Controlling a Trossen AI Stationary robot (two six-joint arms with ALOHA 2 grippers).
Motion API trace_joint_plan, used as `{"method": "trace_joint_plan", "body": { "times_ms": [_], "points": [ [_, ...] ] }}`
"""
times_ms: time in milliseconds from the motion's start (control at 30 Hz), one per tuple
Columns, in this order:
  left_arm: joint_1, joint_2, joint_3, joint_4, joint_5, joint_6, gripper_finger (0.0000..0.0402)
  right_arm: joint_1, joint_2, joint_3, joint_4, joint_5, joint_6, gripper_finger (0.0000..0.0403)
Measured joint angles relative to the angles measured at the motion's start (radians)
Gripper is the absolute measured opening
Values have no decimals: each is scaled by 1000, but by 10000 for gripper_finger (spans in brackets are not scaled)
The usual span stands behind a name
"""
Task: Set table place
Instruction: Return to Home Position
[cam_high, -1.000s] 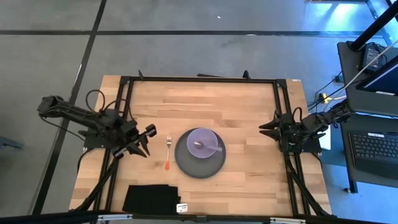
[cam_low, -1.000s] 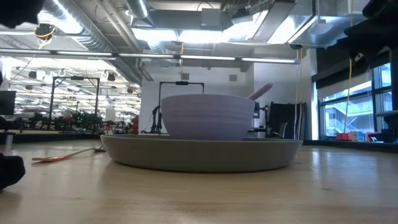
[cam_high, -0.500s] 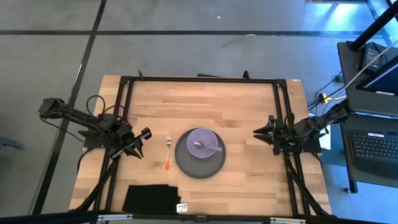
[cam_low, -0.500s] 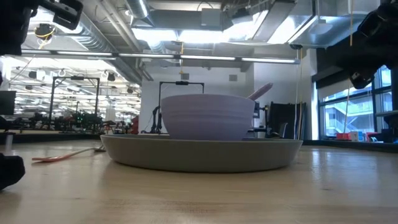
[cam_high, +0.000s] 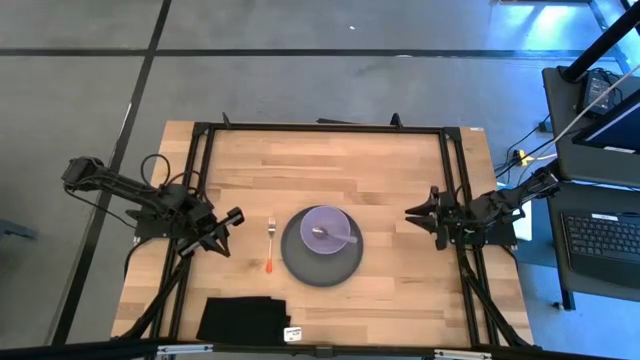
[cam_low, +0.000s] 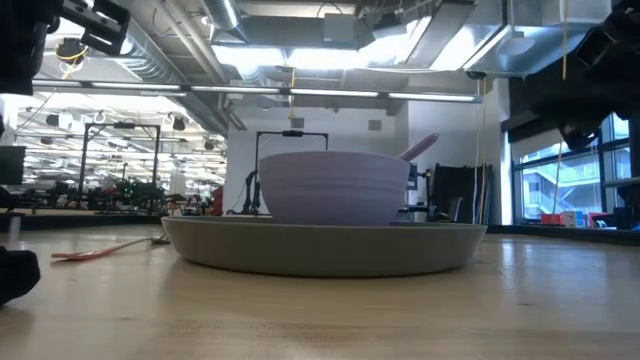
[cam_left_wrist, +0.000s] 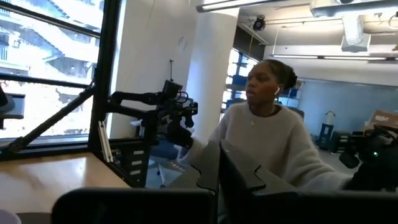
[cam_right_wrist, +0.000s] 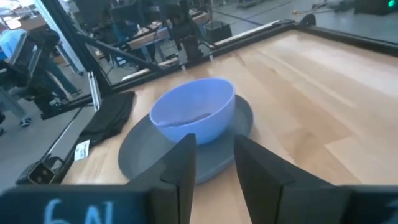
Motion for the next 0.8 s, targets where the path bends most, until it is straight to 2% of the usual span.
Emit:
{"method": "trace_joint_plan", "body": {
  "times_ms": [133, 333, 433, 533, 800],
  "points": [
    [0, 1, 0, -14, 0, 0, 1, 0, 0, -5, 35, -22, -32, 113],
    [0, 1, 0, -13, 44, 5, 13, 0, 0, -6, 110, -202, -82, 113],
    [-2, 1, 0, -10, 68, 55, 21, 0, 0, -6, 139, -257, -101, 113],
    [-8, 1, 0, -10, 88, 100, 28, 0, 0, -6, 134, -262, -88, 113],
    [-30, 1, 0, -14, 89, 99, 43, 0, 0, -22, 159, -262, -75, 113]
  ]
}}
